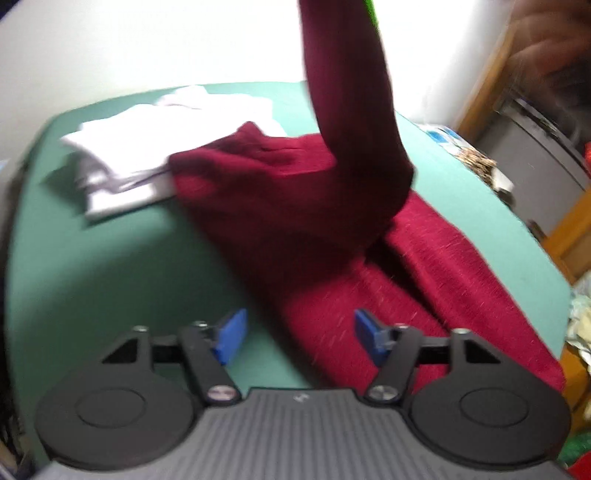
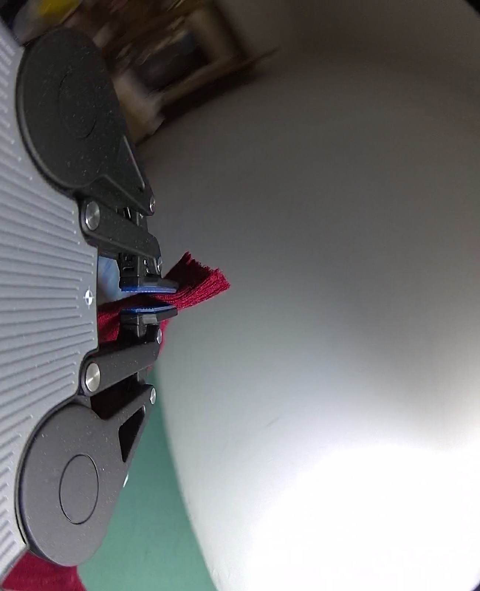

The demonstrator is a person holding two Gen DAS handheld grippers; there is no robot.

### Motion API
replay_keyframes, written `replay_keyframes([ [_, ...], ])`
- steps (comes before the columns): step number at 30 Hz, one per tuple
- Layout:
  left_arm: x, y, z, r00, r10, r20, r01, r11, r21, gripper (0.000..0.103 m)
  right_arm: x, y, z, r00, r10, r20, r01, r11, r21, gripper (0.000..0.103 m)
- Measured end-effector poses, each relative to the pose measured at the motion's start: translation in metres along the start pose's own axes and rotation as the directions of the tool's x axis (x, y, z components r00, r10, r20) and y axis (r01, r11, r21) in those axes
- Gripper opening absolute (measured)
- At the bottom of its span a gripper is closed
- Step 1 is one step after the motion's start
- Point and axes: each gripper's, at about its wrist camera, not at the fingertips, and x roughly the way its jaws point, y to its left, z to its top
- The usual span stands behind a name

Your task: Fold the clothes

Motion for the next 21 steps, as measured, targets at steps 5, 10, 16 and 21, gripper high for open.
replay_keyframes([
  [5,0.047,0.004,0.046,1.000,0.021,-0.009,-0.021,0.998,0.051,0.029,-0.089,0.012,0.025,0.973,0.184,0.139,-0.199,0.974,0.104,0.008],
  [10,0.086,0.007,0.070,0.996,0.079,-0.048,-0.073,0.992,0.104,0.030,-0.163,0.022,0.005,0.912,0.329,0.246,-0.376,0.909,0.181,0.008],
  [16,0.094,0.011,0.077,0.998,0.054,-0.032,-0.051,0.995,0.086,0.039,-0.204,0.046,-0.044,0.905,0.376,0.198,-0.415,0.884,0.216,0.008],
  [21,0.082,0.015,0.066,0.999,0.043,-0.007,-0.043,0.999,0.029,0.048,-0.211,0.039,-0.100,0.997,0.028,-0.076,-0.014,0.985,0.174,0.037],
])
